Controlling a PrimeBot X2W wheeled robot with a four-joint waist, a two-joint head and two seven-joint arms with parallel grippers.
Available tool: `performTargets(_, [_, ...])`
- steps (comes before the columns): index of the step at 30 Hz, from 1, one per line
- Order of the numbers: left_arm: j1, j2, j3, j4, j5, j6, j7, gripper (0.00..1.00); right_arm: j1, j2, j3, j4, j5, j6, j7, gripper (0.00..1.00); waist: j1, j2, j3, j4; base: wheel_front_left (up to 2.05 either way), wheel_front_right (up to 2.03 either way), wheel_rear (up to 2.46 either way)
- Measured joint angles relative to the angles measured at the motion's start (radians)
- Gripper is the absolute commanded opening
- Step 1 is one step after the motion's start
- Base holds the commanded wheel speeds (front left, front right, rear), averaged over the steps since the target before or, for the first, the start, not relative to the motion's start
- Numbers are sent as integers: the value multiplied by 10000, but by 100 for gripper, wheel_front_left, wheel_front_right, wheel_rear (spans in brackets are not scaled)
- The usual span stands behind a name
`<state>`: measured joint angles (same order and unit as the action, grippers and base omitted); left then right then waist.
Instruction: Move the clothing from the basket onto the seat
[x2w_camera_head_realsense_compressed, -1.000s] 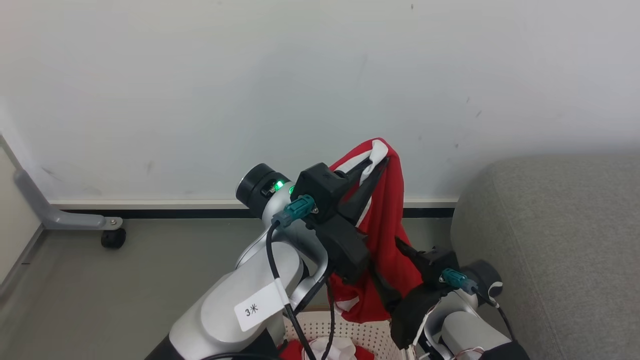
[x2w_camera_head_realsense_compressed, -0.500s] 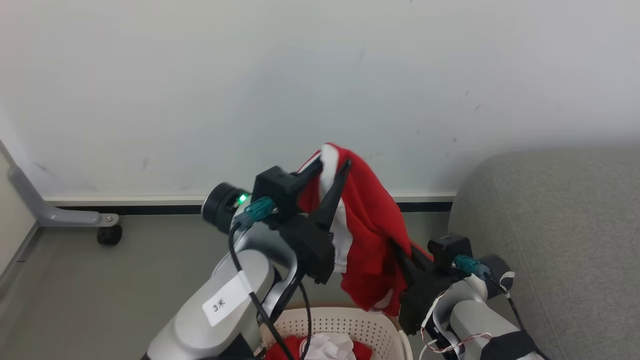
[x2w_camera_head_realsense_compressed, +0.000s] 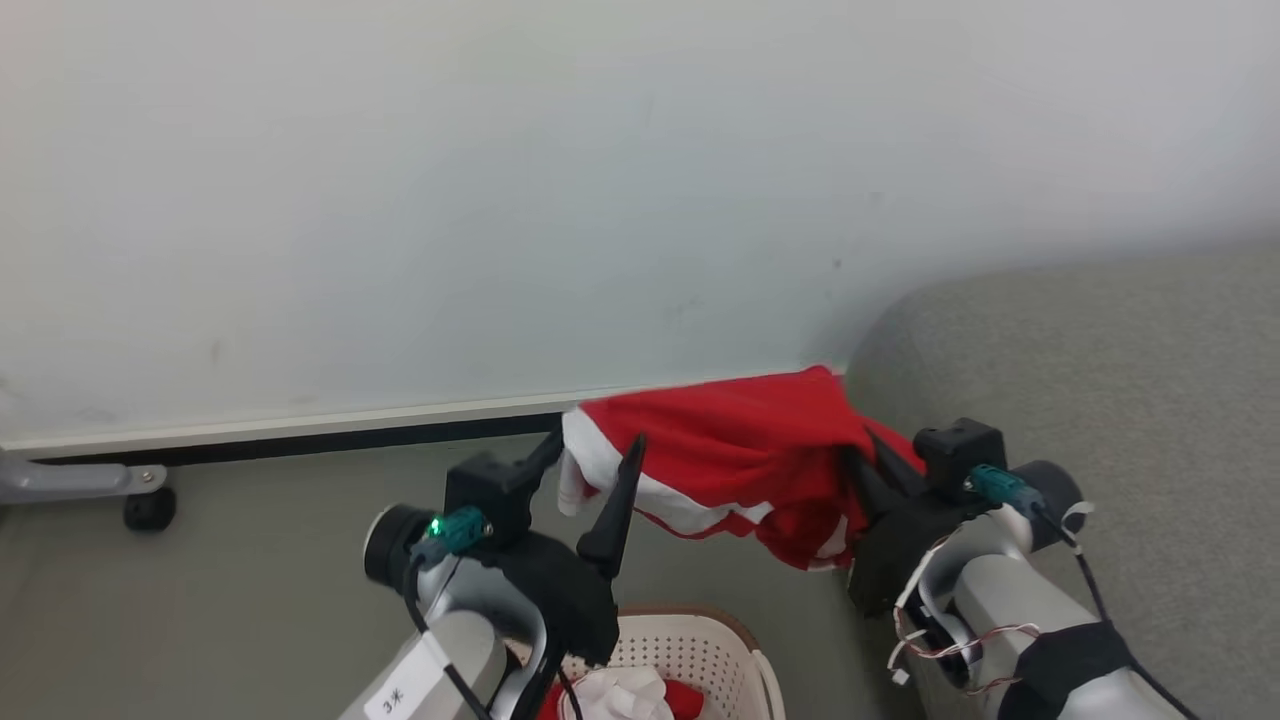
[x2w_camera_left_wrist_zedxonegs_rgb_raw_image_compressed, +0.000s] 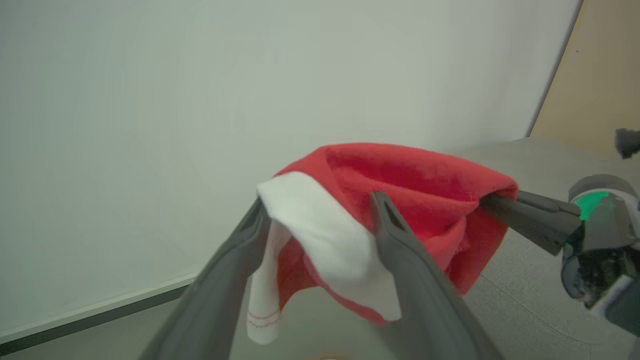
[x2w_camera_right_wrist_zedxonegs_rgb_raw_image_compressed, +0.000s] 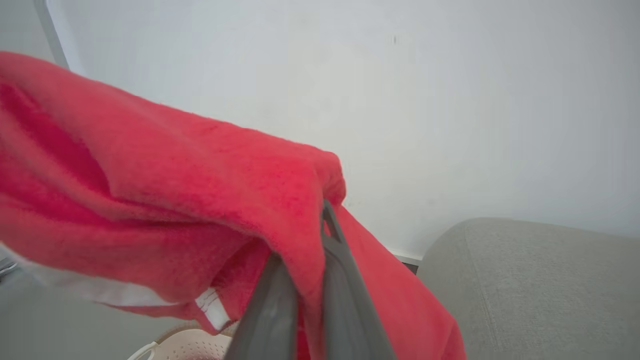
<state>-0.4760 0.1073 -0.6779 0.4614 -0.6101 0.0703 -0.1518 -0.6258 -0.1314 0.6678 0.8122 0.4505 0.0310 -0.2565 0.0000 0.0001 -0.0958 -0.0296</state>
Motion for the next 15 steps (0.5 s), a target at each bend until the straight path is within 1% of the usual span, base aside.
performTargets(4, [436,35,-12,25,-48,2,-107,100,12,-466,-184,-77,-73,-46,0,0,0,0,-17,-336,0,0,0])
performTargets(5, [436,35,-12,25,-48,2,-107,100,12,-466,-184,-77,-73,-46,0,0,0,0,-17,-336,0,0,0])
performTargets(14, [1122,142,-12,182,-109,17,-407,100,497,-1120,-387,-660,-213,-161,2,0,0,0,-74,-1168,0,0,0])
performTargets(15, [1194,140,-17,184,-111,19,-449,100,574,-1195,-395,-748,-253,-213,0,0,0,0,-81,-1269,0,0,0])
